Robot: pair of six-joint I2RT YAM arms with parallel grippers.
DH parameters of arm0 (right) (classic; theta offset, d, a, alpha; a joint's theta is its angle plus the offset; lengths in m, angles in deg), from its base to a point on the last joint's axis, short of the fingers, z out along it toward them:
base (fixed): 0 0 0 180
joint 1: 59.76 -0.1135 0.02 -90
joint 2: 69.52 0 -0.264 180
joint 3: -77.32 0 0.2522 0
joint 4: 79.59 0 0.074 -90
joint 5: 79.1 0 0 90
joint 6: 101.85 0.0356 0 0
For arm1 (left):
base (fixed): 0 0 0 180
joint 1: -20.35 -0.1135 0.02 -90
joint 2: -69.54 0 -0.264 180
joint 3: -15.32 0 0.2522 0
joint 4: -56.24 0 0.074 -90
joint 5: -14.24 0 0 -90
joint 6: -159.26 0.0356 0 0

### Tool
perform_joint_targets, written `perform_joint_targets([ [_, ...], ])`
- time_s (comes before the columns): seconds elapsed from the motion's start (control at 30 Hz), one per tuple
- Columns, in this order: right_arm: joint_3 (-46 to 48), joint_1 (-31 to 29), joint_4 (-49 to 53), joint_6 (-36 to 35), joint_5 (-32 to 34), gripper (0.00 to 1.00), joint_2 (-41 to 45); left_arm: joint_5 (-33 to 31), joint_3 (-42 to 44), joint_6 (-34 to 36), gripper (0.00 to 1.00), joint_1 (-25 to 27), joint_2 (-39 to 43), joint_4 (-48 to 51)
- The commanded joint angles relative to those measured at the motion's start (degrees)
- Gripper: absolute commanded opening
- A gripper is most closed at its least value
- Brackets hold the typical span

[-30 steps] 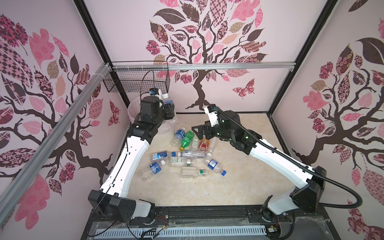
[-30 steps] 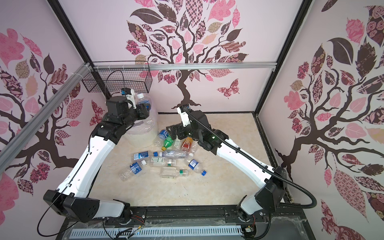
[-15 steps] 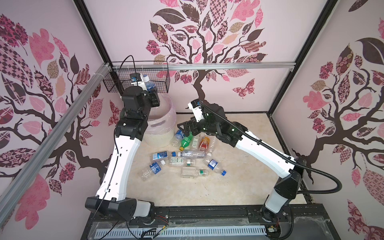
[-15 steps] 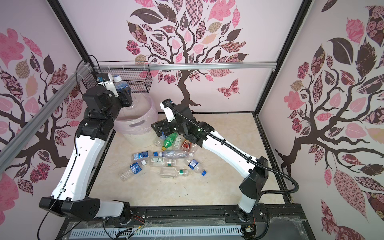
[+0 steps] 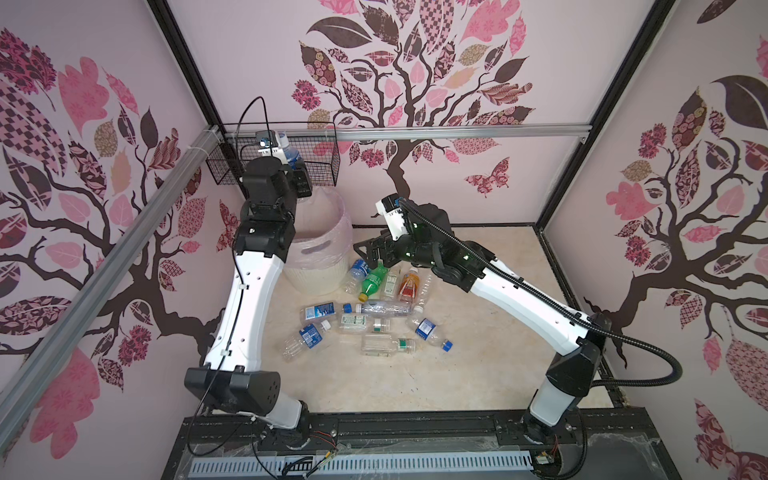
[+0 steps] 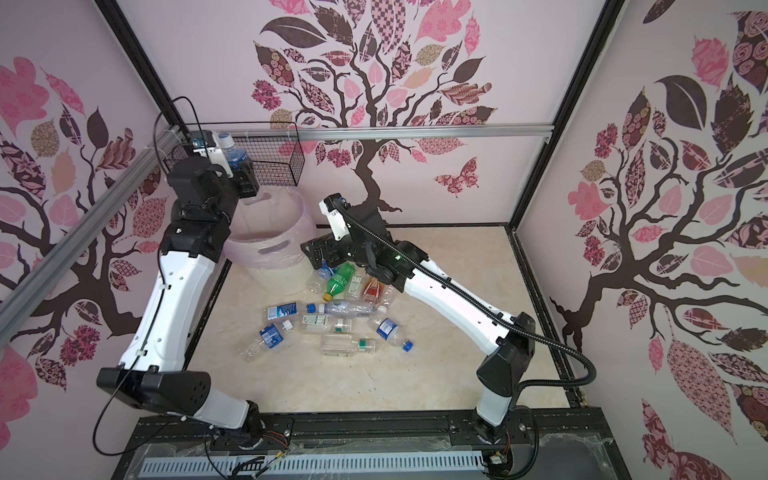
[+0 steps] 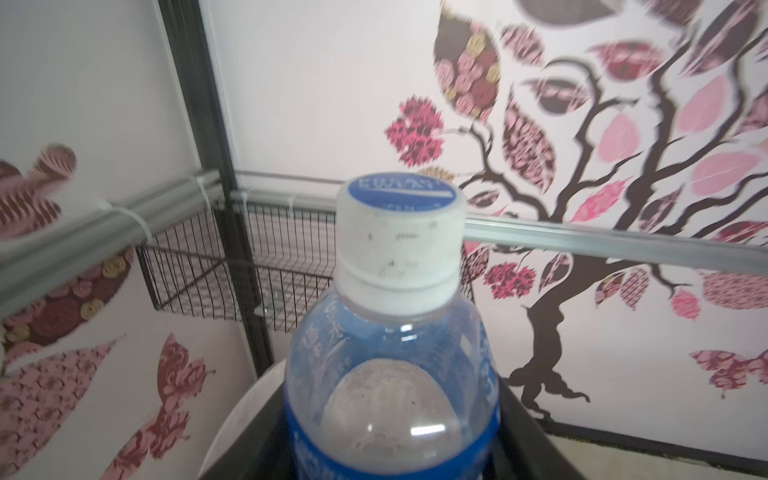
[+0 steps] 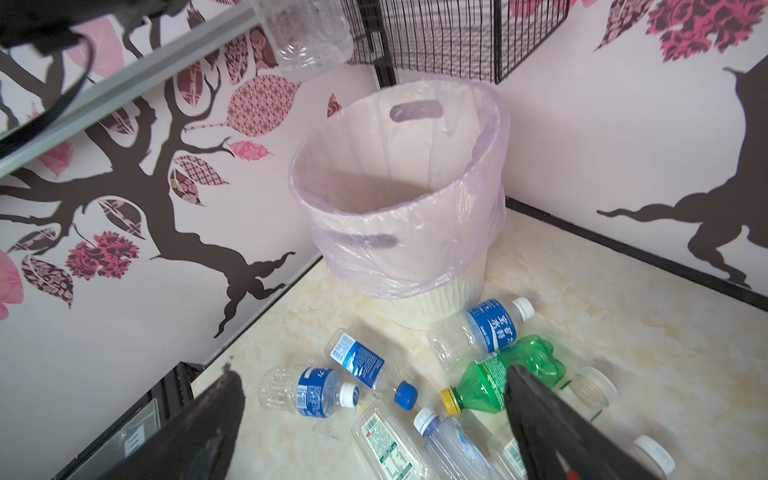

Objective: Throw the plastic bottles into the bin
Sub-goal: 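Carry the Pocari Sweat bottle over the bin with the left gripper while the right releases, then open the left gripper to drop the Pocari Sweat bottle into the bin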

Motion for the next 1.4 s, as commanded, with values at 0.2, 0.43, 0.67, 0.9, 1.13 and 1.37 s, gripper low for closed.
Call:
perform_joint_targets([
  [0.2, 6.39, -0.07, -2.02, 1.35, 1.52, 0.99, 3.79, 4.81, 4.67, -6.44, 0.96, -1.48, 1.02, 5.49],
  [0.43, 8.05, -0.03, -2.57, 2.01, 1.65, 1.0, 4.91, 8.28, 7.21, -8.55, 0.97, -0.25, 4.88, 6.59],
  [0.67, 10.03, -0.03, -2.41, 1.87, 3.85, 1.0, 6.83, 9.2, 9.29, -7.95, 0.97, 7.05, 7.84, 7.89],
  [0.9, 13.5, 0.63, -2.3, 1.46, 6.73, 1.0, 9.59, 13.82, 13.71, -11.67, 0.97, 10.58, 10.72, 7.65],
  [1.13, 18.3, 2.49, -1.63, 1.56, 7.75, 0.99, 12.9, 16.09, 19.76, -13.58, 0.97, 12.99, 13.46, 8.27],
  [1.37, 26.77, 5.31, -1.25, 3.3, 8.06, 1.0, 17.46, 15.49, 26.84, -13.48, 0.97, 18.54, 15.48, 8.33],
])
